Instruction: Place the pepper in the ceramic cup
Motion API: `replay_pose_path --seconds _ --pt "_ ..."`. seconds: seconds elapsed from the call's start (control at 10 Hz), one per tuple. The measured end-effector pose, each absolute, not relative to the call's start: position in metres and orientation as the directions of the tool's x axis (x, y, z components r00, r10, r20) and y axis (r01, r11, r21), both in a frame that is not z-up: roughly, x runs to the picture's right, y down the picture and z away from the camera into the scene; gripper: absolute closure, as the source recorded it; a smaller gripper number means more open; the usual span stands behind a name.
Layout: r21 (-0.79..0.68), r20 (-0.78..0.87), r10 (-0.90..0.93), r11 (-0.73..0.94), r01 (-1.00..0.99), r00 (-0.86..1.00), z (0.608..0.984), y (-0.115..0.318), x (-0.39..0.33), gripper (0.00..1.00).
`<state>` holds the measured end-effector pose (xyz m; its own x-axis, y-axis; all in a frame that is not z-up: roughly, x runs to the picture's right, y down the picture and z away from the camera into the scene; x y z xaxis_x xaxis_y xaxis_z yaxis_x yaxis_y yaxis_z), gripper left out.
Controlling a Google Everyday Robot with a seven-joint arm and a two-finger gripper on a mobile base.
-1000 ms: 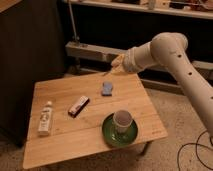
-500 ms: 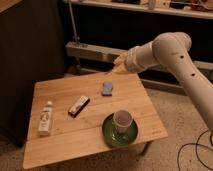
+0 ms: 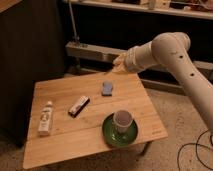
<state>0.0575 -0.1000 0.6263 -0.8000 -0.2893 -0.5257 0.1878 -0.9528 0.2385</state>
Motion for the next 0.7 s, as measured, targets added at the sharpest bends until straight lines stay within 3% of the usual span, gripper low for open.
replay_pose_path --seconds 0.7 --pt "0.252 -0.540 -0.316 -0.945 0.208 -0.780 0.6296 -0.1003 0.0607 1.00"
